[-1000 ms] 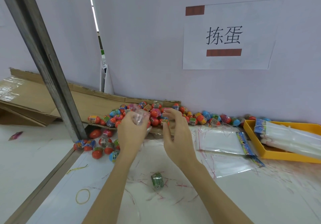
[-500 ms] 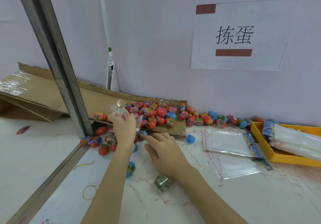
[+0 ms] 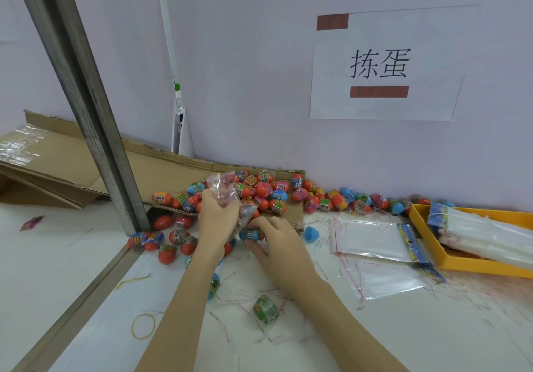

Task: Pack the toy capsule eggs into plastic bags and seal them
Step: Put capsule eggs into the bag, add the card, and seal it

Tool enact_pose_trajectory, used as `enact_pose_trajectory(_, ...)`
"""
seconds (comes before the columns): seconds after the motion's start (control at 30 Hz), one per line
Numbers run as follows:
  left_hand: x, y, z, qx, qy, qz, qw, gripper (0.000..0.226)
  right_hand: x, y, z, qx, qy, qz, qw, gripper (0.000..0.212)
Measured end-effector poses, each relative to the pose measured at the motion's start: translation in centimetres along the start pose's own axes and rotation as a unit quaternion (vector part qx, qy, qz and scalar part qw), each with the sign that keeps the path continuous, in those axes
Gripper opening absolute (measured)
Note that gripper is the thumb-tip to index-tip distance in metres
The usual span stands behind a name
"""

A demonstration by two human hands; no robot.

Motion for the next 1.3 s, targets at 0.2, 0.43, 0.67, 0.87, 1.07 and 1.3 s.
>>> enact_pose_trajectory(0.2, -2.0, -1.0, -1.4, 0.013, -0.159, 0.063, 0.985, 0.042, -1.8, 2.3, 0.2, -0.099, -0.029, 0.008, 0.995, 0.02)
enact_pose_trajectory(0.43, -2.7, -2.4, -2.2, 0.085, -0.229, 0.069, 0.967, 0.038, -4.5, 5.8, -0.1, -0.263, -0.113, 0.193, 0.939, 0.016)
enact_pose_trajectory(0.67, -1.8, -3.4, -2.5, 0.184, -0.158, 0.081, 0.967, 0.067, -3.4, 6.7, 0.1, -0.283, -0.083, 0.299, 0.907, 0.038)
enact_pose_trajectory(0.87, -1.5, -4.2, -2.8, 0.239, -0.21, 0.13, 0.939, 0.032, -2.4, 6.1, 0.2, -0.25, -0.021, 0.172, 0.953, 0.038)
enact_pose_trajectory(1.07, -1.3, -4.4, -2.6, 0.236, -0.231, 0.15, 0.932, 0.032, -2.9, 6.3, 0.2, -0.252, 0.019, 0.133, 0.958, 0.029)
enact_pose_trajectory(1.3, -1.9, -3.7, -2.6, 0.231, -0.226, 0.101, 0.941, 0.02, -3.3, 6.5, 0.6, -0.177, 0.005, 0.246, 0.953, 0.034)
Point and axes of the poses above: each hand's wrist, its own z-axis towards the middle knuckle, its own y-axis out of the back of the hand, x = y × z, the point moved 4 cm from there along z, towards the middle knuckle, and after that the axes turned 1 degree about z, right-handed, at the moved point
